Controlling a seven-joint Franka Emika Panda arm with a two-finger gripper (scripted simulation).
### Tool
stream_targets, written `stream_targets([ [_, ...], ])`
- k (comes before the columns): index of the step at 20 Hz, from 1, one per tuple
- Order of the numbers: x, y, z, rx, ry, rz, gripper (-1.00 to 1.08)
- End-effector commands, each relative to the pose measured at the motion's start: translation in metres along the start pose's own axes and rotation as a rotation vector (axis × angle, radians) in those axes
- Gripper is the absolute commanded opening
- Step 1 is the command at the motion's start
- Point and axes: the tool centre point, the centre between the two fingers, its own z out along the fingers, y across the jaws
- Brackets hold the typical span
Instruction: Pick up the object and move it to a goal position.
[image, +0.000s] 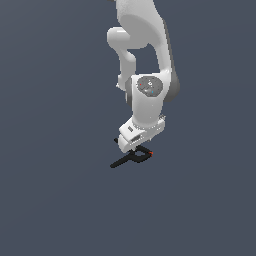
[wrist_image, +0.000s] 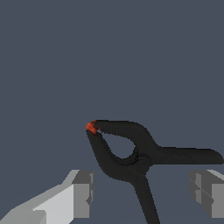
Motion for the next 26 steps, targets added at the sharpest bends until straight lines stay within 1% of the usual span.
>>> stream_targets([
  [1,0.003,-0.004,0.008,0.002,-0.003,-0.081,0.68],
  [18,0.020,-0.032,0.062,0.025,-0.003,-0.614,0.68],
  [26,0.025,-0.042,0.078,0.035,0.004,-0.781,0.68],
])
